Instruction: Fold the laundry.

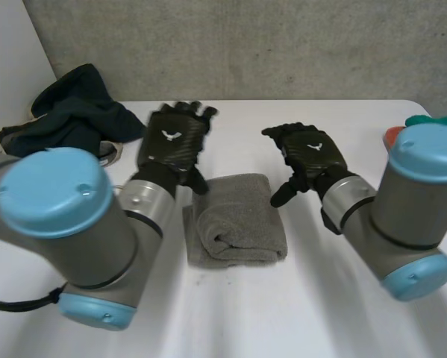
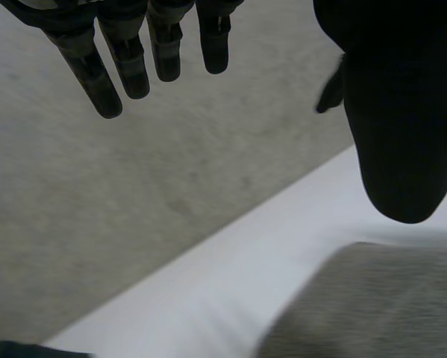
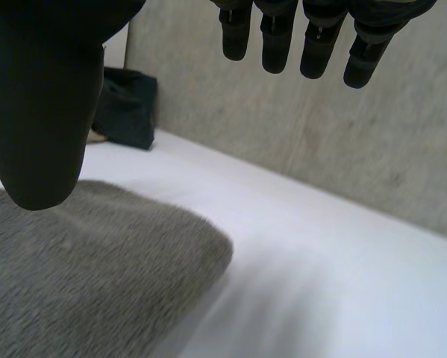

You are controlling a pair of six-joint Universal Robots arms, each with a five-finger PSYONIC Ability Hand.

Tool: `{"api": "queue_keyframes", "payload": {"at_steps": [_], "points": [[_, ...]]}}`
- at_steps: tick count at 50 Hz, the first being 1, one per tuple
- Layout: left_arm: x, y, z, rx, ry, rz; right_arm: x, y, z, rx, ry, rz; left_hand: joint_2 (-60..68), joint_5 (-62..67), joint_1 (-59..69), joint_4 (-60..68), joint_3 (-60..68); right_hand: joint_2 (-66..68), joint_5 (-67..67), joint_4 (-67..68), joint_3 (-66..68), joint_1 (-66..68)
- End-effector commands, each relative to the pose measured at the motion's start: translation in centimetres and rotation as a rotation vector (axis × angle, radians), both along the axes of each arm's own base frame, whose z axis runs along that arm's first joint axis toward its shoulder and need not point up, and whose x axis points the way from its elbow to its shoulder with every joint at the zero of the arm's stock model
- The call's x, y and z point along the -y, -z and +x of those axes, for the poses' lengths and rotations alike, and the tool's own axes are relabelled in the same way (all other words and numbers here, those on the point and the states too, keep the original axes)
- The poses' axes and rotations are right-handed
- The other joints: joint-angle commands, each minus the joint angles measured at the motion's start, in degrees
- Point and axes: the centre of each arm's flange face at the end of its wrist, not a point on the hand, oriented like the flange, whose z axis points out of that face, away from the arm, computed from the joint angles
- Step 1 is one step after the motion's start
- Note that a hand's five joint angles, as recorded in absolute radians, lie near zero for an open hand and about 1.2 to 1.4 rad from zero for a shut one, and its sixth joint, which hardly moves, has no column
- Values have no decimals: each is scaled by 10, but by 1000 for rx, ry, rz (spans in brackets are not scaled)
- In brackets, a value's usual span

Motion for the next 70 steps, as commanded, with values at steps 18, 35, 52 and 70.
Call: {"api": "queue_keyframes", "payload": {"at_steps": [18, 35, 52, 70], "points": [[5, 97, 1, 443, -90, 334, 20, 73, 17, -337, -150, 173, 17, 14, 22, 18, 14, -23, -25, -21, -19, -33], [-4, -5, -7, 194, 27, 85, -62, 48, 21, -380, -182, -147, 2, -1, 7, 2, -2, -23, -25, -21, -19, -33], [0, 2, -4, 195, 87, 112, -72, 96, 42, -435, -247, -278, 5, 2, 10, 6, 2, -23, -25, -21, -19, -33], [0, 5, -2, 199, 84, 121, -50, 100, 61, -402, -247, -313, 5, 2, 10, 6, 2, 106, 104, 107, 110, 96]]}}
